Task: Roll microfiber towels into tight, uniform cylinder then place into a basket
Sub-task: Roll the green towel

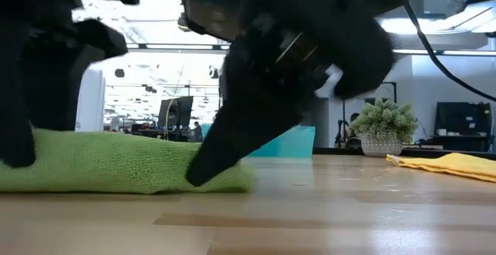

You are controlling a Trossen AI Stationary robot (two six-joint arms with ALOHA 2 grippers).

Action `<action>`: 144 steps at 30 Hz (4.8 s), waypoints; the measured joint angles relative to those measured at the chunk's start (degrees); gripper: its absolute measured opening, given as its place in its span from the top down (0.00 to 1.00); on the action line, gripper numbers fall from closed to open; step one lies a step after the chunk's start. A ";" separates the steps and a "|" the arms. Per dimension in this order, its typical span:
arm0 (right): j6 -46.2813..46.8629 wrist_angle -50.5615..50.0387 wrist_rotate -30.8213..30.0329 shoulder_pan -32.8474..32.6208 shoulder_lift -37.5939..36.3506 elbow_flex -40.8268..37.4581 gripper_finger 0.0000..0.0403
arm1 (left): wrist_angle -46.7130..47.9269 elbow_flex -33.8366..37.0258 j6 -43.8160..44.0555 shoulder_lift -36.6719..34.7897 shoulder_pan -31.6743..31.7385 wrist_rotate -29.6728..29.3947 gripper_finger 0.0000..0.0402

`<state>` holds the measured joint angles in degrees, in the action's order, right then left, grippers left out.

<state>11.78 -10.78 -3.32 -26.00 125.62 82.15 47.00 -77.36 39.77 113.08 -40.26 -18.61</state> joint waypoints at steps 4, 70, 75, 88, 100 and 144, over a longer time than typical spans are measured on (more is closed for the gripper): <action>6.02 1.82 6.31 0.27 -0.06 0.01 0.95 | 1.96 -0.59 0.31 -1.00 -2.95 -6.22 0.66; 11.37 -3.88 26.87 6.24 -5.18 0.04 0.56 | -20.35 12.94 -18.93 -1.62 -1.86 -5.08 0.66; 5.63 -9.65 19.65 3.35 -11.71 0.06 0.58 | -20.36 12.96 -18.63 -1.62 -1.89 -4.87 0.66; -17.24 1.05 -8.62 -10.96 -7.39 0.12 0.60 | -20.81 12.96 -17.84 -1.67 -0.33 -3.81 0.66; -17.40 1.42 -13.11 -7.17 -3.43 2.23 0.54 | -20.98 12.96 -18.10 -1.69 -0.18 -3.02 0.66; -12.90 -4.50 -8.74 -5.52 -2.58 3.65 0.41 | -20.95 12.98 -16.59 -1.69 -0.18 -2.69 0.66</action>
<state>-1.12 -15.28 -12.07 -31.52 123.04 85.80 26.04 -64.38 23.18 111.39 -40.45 -21.30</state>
